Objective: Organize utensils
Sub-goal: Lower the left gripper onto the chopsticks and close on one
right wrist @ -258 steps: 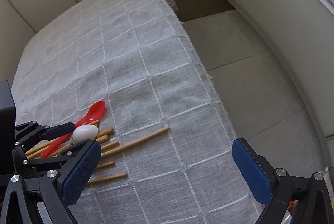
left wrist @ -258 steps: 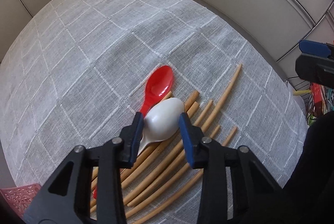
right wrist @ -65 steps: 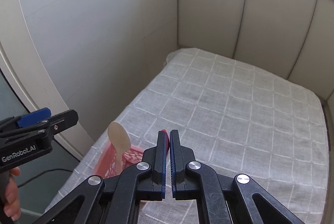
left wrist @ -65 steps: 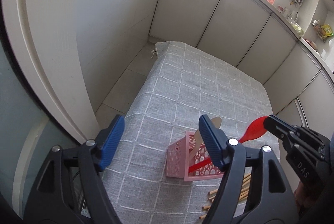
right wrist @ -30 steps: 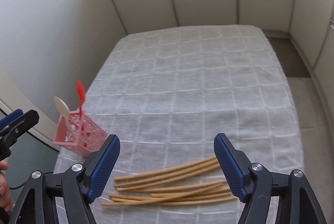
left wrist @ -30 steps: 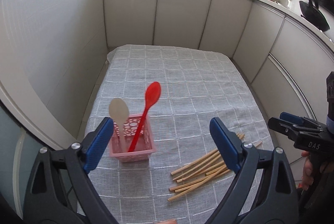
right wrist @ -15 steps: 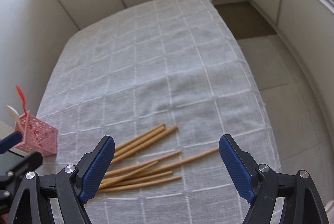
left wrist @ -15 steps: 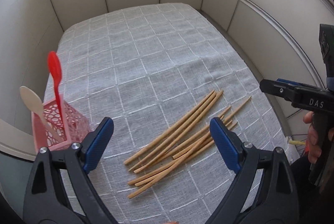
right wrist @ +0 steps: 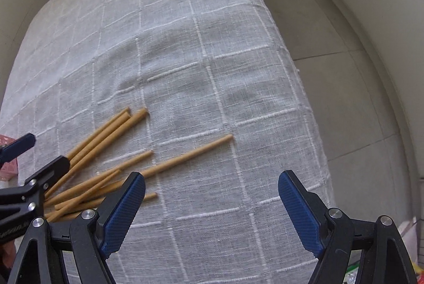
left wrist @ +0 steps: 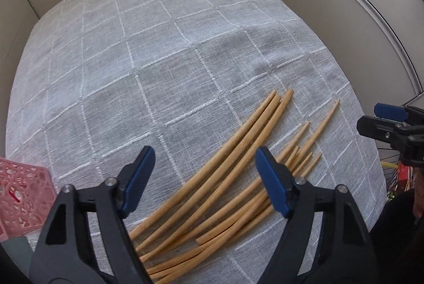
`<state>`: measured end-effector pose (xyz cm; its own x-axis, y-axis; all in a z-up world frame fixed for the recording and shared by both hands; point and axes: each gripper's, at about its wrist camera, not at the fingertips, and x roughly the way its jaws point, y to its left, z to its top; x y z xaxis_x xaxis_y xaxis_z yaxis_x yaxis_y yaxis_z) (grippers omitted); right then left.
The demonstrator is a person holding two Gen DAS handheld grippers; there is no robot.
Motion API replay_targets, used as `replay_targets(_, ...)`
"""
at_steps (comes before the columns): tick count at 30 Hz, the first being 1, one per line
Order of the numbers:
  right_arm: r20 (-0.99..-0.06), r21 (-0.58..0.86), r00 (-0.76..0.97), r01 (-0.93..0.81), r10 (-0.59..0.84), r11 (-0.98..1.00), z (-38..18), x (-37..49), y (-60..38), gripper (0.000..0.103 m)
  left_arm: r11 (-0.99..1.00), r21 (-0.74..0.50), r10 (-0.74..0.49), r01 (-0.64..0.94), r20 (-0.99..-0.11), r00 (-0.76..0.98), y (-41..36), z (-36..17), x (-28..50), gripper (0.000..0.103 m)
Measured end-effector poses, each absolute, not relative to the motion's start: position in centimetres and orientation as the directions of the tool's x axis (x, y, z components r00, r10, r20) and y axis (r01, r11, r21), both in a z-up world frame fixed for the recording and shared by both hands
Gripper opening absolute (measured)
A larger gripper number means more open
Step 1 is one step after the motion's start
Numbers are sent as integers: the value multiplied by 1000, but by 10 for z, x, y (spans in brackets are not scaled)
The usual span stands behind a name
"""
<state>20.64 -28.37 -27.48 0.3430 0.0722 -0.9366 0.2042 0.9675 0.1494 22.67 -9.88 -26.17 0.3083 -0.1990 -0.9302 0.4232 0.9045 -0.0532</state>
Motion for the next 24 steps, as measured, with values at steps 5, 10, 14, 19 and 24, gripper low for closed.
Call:
replay_targets(5,-936,152,346,221,68,964,-275,207,-289,86,907,-98,-227,409,-933,280,-100,-271,233,60)
replay_targets(10,-936,153,345,216,71,964,-275,208,-286,86,885,-107,-242,453,-938,249,-112,-272,237,52)
replay_targets(14,-936,156,344,211,76,965,-275,211,-284,86,861,-14,-169,508,-950,261,-128,-274,236,46)
replay_targets(19,-937,162,340,223,80,961,-276,211,-286,86,863,-50,-193,503,-952,236,-137,-271,243,27)
replay_targets(24,-935,173,345,236,84,956,-276,212,-289,86,869,-97,-226,485,-951,214,-137,-266,245,18)
